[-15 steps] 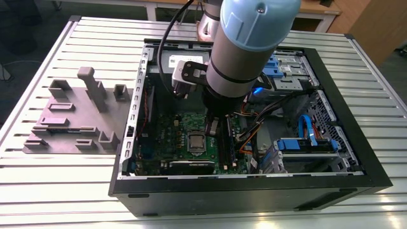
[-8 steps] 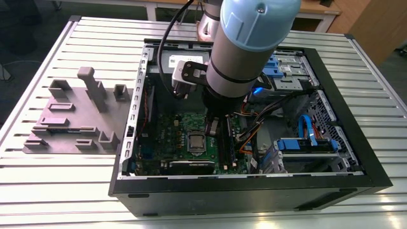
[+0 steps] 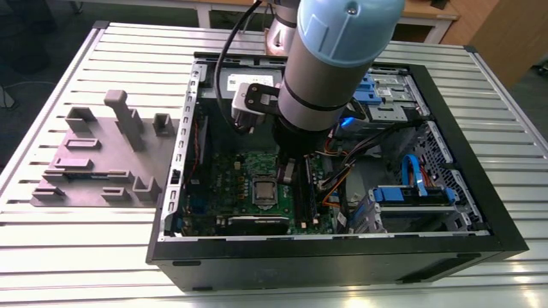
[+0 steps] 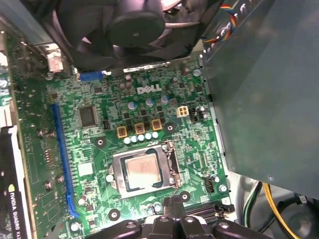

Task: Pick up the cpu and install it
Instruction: 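Install the first cpu locking lever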

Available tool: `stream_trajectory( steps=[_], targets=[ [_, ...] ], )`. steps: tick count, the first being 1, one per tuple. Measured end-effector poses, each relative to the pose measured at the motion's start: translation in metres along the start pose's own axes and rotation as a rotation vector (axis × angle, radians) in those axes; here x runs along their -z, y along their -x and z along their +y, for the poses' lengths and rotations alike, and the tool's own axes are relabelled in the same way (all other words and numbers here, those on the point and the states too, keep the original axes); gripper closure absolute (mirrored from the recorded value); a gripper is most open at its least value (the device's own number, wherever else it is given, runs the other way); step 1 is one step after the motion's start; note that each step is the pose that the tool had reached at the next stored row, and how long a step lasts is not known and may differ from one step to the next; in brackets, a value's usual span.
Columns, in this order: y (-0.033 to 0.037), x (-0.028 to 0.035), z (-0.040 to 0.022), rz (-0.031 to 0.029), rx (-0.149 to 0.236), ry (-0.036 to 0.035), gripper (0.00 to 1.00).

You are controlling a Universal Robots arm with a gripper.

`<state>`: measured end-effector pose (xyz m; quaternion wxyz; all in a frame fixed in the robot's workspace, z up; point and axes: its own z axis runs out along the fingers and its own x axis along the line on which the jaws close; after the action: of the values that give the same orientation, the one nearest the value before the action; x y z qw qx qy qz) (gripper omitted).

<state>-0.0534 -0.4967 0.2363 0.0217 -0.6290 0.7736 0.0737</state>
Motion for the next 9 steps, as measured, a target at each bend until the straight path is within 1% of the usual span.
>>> stream_trajectory(
  steps=[1, 3, 5, 9],
  targets=[
    [0.0000, -0.0001, 0.0000, 0.0022, 0.008, 0.0007, 0.90],
    [-0.0001, -0.0001, -0.0001, 0.0042, 0.027, 0.0024, 0.90],
    [-0.0004, -0.0002, -0.0002, 0.0046, 0.038, 0.0022, 0.90],
    [-0.0007, 0.0000, -0.0016, 0.0048, 0.041, 0.0021, 0.90]
  ],
)
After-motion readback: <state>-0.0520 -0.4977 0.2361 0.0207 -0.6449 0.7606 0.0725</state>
